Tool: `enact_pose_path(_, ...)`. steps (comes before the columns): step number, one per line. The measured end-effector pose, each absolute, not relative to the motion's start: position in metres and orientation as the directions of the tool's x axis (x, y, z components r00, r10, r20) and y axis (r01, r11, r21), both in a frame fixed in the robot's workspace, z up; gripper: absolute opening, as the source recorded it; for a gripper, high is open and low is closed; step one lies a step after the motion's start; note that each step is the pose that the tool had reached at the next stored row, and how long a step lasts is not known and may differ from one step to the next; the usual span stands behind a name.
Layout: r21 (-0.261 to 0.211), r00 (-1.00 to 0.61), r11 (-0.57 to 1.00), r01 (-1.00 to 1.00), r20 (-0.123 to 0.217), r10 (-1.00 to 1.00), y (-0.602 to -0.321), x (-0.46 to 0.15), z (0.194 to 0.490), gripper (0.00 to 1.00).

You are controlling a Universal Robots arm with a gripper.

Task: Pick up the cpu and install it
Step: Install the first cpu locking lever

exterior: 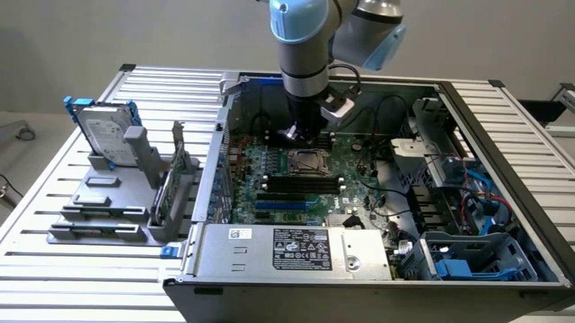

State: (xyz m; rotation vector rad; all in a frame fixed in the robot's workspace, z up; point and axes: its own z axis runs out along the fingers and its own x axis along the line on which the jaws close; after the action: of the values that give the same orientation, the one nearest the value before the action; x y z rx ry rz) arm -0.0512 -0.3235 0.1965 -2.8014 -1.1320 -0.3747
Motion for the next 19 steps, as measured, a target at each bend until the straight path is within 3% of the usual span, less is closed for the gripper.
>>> enact_pose_path(19,0.002,0.694,-0.720,0.694,0.262,0.670,-0.3299,-0.0480,0.1953,0.11)
